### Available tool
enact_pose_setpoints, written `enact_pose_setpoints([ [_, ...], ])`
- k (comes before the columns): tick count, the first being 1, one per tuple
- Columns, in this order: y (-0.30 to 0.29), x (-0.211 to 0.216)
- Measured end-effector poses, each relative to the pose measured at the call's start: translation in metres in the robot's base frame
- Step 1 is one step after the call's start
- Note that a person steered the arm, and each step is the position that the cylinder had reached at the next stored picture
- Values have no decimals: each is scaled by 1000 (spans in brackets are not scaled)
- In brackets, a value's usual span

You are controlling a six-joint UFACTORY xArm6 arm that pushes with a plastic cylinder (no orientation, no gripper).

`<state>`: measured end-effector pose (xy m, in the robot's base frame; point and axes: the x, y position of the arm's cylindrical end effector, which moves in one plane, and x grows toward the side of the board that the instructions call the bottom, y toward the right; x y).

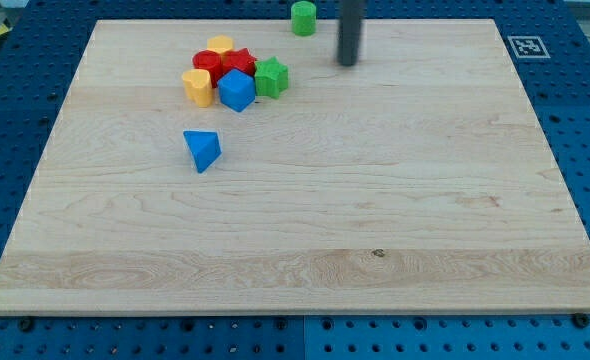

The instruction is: Slide the green circle slightly left

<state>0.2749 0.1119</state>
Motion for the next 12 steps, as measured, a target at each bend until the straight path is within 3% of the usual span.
enact_pose_setpoints([
  [1,65,-49],
  [2,65,-84],
  [4,58,-84],
  [7,-94,-82],
  [10,-181,-83],
  [12,-194,-70],
])
